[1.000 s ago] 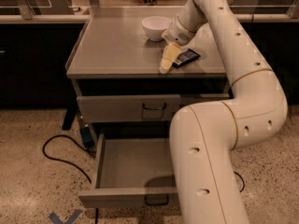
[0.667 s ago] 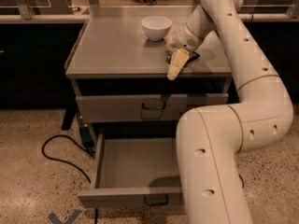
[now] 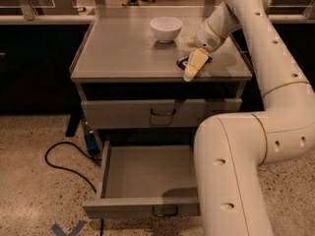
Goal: Place rxbar blueberry into middle drawer
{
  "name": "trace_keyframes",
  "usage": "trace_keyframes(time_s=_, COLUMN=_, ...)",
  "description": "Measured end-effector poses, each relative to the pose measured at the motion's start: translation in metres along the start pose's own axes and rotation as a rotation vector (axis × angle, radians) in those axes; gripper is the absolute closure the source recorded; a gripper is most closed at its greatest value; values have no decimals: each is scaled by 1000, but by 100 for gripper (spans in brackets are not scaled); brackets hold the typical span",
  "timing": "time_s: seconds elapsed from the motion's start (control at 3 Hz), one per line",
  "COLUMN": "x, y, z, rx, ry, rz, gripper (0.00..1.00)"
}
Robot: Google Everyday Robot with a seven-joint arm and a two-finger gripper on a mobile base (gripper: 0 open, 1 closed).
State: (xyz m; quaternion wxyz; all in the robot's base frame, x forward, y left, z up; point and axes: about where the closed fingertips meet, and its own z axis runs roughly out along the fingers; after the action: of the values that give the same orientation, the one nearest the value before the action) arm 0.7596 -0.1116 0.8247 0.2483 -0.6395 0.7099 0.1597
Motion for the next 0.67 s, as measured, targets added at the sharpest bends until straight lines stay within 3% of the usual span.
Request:
trace_keyframes(time_s=0.33, x=-2, y=-6, z=4, rx=17, ry=-9, rz=2, gripper=0)
trace_keyframes(time_s=0.67, x=3, y=-11, z=6, rx=30, ry=-65, rz=41, gripper=0)
